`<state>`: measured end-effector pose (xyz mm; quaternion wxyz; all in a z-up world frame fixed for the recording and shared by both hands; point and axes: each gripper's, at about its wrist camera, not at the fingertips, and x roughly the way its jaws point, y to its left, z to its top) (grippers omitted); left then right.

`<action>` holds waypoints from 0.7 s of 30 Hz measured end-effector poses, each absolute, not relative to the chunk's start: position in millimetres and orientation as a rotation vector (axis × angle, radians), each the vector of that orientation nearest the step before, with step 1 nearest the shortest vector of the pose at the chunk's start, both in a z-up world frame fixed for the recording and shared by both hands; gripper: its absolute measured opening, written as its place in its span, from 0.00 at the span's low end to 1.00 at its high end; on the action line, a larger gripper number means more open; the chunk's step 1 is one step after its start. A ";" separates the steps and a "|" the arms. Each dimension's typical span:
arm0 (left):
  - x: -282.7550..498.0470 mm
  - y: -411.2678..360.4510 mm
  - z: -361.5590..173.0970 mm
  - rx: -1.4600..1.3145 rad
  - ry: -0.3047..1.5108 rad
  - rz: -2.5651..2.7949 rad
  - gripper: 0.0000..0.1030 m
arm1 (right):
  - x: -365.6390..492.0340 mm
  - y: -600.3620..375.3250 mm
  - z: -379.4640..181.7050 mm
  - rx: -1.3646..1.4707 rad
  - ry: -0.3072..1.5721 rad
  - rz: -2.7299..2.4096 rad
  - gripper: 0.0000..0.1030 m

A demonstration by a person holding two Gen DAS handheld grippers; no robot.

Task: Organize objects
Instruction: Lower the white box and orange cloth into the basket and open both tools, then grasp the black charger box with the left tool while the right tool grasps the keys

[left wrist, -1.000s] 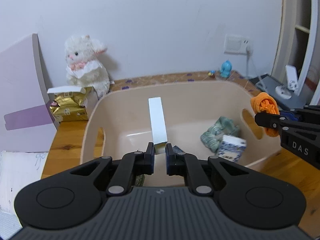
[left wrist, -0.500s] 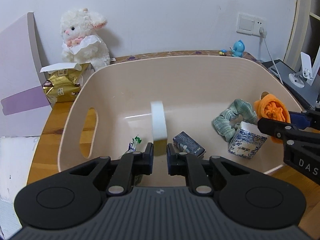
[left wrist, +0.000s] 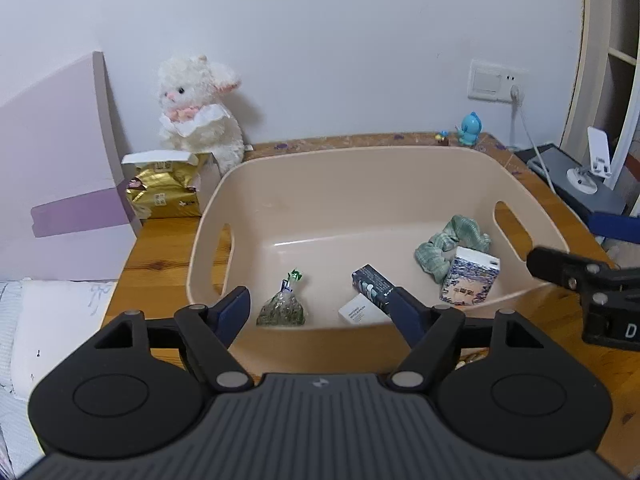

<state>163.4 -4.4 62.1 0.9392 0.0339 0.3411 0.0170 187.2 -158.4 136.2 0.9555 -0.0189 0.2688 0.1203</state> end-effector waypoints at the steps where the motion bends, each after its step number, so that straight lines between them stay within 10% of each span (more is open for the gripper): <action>1: 158.6 -5.0 63.6 0.069 0.698 0.037 0.78 | 184.1 -161.0 135.2 -0.034 0.549 0.242 0.90; 21: 148.9 -28.4 0.5 -0.017 0.828 0.019 0.81 | 163.0 -174.7 64.2 -0.065 0.707 0.178 0.93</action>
